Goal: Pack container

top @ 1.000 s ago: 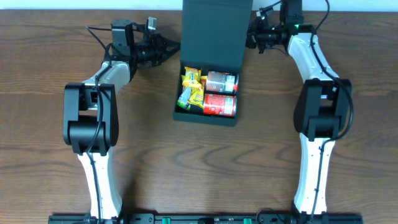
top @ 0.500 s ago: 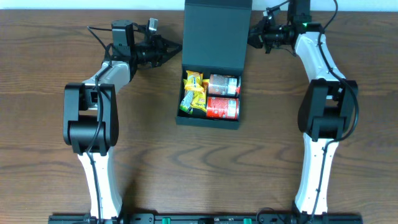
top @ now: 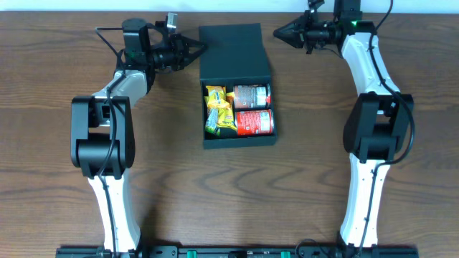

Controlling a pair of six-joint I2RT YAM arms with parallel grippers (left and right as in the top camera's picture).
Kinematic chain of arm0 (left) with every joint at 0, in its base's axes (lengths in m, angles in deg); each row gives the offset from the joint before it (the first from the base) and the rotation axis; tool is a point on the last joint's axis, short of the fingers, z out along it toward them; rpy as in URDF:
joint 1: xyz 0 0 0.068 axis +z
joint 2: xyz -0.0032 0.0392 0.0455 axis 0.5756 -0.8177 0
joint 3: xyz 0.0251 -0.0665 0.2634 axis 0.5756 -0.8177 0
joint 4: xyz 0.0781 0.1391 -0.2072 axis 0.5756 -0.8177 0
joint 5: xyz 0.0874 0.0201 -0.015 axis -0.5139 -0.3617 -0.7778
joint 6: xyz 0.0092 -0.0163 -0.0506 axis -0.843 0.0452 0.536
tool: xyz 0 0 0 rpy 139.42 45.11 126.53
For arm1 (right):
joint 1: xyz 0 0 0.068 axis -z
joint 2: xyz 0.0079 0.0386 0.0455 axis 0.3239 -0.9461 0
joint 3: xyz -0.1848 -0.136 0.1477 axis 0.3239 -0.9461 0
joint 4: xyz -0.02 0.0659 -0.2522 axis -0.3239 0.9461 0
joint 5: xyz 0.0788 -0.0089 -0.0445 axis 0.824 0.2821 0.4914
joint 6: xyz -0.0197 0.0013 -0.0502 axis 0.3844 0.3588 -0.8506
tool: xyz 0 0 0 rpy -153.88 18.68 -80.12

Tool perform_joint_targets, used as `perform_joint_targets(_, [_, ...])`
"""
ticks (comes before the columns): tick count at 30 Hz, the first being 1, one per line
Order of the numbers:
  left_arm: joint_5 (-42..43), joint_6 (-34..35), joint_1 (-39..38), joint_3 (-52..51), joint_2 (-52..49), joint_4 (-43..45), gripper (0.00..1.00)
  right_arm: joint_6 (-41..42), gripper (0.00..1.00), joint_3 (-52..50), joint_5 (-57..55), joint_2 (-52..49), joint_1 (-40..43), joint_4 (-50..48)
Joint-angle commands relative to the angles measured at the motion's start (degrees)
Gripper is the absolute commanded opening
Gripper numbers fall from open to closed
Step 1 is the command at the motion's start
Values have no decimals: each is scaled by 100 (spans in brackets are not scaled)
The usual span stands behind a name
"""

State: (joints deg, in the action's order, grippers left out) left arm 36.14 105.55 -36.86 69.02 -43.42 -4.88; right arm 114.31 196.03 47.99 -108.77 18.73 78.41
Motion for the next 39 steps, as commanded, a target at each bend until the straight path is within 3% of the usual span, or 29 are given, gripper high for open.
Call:
perform_joint_targets(1, [157, 66, 15, 116, -9, 39, 6, -151, 2, 120, 142, 190, -136, 26])
perform_joint_targets(6, [-157, -293, 223, 116, -9, -116, 6, -612, 2, 120, -1130, 190, -85, 737])
perform_joint_targets(10, [-1045, -1040, 400, 116, -9, -1156, 6, -1012, 1, 120, -2269, 188, -173, 1440])
perform_joint_targets(15, [-2083, -2166, 243, 114, -9, -2798, 6, -1204, 2, 120, -3032, 188, -470, 1578])
perform_joint_targets(21, [-2833, -2555, -13, 114, -9, -3410, 6, -1390, 2, 17, -4441, 153, -619, 1982])
perform_joint_targets(32, [-3001, -2557, -186, 114, -9, -3410, 6, -1384, 2, -35, -3805, -501, -590, 1818])
perform_joint_targets(39, [-2568, -2529, -186, 114, -9, -3394, 6, -1211, 1, -37, -2942, -525, -625, 1615])
